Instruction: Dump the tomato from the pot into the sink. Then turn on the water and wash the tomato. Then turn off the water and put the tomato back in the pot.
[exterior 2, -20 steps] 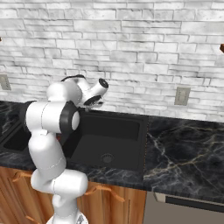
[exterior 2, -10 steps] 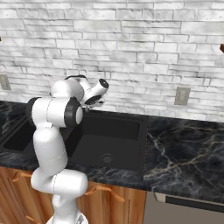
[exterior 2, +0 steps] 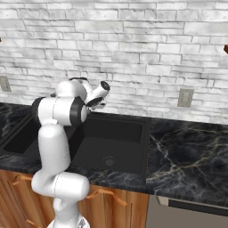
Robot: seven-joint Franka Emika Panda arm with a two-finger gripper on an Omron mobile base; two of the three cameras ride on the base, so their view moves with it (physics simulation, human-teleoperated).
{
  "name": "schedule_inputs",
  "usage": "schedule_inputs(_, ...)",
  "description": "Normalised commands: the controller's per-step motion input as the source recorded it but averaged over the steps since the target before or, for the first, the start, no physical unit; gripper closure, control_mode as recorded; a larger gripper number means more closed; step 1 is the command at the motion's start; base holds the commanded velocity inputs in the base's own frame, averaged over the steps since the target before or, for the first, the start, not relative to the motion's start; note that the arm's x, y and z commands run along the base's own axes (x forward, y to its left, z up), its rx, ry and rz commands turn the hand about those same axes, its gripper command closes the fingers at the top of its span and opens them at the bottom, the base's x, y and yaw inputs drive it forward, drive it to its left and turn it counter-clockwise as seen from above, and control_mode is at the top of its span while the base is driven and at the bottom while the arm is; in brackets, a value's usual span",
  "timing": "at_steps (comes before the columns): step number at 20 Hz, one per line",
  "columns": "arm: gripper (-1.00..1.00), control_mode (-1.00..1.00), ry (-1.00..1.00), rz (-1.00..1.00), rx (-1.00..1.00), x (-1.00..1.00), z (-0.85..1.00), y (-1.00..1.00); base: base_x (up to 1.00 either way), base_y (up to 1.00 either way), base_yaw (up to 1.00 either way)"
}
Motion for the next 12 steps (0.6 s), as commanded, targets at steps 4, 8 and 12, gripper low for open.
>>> schedule_inputs(4, -1.00, -1.00, 0.00, -0.06, 0.00, 0.22, -0.08, 0.00, 0.00, 0.00, 0.00)
schedule_inputs(8, -1.00, -1.00, 0.00, -0.06, 0.00, 0.24, -0.14, 0.00, 0.00, 0.00, 0.00)
schedule_inputs(12, -1.00, -1.00, 0.00, -0.05, 0.00, 0.26, -0.12, 0.00, 0.00, 0.00, 0.00)
